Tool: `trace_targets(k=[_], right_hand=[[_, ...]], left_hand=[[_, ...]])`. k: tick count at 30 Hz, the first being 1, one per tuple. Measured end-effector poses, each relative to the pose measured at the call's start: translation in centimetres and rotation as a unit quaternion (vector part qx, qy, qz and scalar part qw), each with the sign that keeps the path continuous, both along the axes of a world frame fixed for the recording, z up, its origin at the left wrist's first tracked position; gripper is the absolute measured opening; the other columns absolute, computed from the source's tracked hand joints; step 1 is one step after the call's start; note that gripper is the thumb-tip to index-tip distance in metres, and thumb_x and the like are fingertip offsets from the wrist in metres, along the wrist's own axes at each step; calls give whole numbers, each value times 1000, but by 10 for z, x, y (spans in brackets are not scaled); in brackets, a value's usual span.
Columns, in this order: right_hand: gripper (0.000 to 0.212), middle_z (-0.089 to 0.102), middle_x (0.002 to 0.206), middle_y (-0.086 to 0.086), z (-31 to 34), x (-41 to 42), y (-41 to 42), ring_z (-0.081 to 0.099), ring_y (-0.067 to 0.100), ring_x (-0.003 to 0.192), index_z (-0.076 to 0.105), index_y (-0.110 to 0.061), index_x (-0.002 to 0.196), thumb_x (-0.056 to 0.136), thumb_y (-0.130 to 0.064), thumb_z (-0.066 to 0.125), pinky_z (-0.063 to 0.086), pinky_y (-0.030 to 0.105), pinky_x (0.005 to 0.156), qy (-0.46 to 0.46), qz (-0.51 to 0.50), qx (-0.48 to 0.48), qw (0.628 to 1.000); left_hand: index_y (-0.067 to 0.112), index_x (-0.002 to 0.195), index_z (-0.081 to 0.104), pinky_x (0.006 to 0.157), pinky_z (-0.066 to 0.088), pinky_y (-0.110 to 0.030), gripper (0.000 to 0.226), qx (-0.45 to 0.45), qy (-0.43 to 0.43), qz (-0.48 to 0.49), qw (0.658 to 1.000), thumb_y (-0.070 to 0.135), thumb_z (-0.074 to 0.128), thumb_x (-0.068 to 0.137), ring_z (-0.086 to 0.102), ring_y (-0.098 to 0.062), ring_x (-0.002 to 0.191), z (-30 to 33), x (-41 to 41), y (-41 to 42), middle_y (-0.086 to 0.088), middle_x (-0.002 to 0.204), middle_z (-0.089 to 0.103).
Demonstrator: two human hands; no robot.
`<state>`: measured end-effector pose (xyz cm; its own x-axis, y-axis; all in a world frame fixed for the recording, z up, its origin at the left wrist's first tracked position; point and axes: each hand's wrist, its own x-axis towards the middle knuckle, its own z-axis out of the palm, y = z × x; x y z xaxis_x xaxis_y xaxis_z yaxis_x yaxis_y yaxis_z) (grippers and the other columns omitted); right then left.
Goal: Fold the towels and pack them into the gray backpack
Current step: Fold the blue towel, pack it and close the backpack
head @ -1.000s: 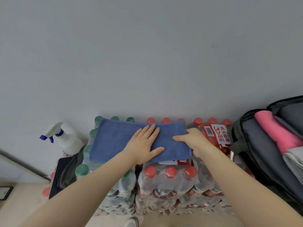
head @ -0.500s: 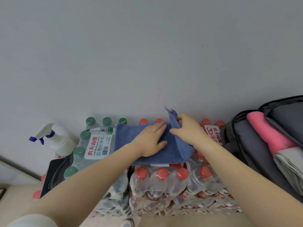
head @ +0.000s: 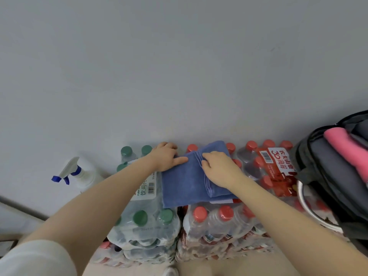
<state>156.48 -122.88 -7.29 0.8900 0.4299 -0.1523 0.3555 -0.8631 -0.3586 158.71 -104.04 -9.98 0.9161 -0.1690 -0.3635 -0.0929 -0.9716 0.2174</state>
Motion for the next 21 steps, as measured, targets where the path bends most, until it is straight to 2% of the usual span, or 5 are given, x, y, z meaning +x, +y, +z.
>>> trace_targets(k=[4, 7, 13, 19, 21], right_hand=[[24, 63, 96, 5, -10, -4, -6, 61, 25, 87, 67, -11, 90, 87, -21, 46, 44, 30, 58, -176, 12, -156, 972], [43, 70, 95, 4, -30, -11, -7, 67, 24, 88, 72, -16, 91, 82, -37, 36, 55, 36, 78, -204, -15, -156, 966], [50, 68, 115, 4, -40, -12, -5, 64, 20, 108, 69, -17, 110, 86, -40, 31, 48, 46, 91, -179, -62, -149, 971], [54, 65, 121, 8, -42, -10, -3, 60, 25, 114, 66, -15, 115, 87, -40, 28, 43, 51, 96, -182, -73, -124, 973], [63, 57, 132, 8, -41, -10, -2, 51, 26, 125, 59, -15, 125, 87, -45, 19, 33, 49, 106, -162, -66, -101, 979]], left_hand=[[6, 85, 63, 88, 41, -35, 62, -118, 35, 26, 992, 64, 61, 66, 52, -29, 109, 13, 7, 2, -12, 112, 60], [9, 73, 56, 60, 38, -30, 39, -203, 17, 49, 978, 44, 73, 71, 54, -23, 70, 27, 2, 7, -6, 73, 57], [12, 87, 61, 54, 50, -15, 15, -302, 284, 160, 896, 25, 67, 83, 58, -7, 55, 37, -23, 32, -1, 71, 64], [16, 97, 56, 60, 51, -22, 11, -472, 163, 228, 836, 14, 46, 93, 60, -11, 61, 38, -43, 13, -1, 74, 62], [18, 93, 54, 50, 47, -20, 12, -513, 124, 228, 818, 17, 42, 95, 55, -10, 51, 45, -45, 0, -2, 69, 57]])
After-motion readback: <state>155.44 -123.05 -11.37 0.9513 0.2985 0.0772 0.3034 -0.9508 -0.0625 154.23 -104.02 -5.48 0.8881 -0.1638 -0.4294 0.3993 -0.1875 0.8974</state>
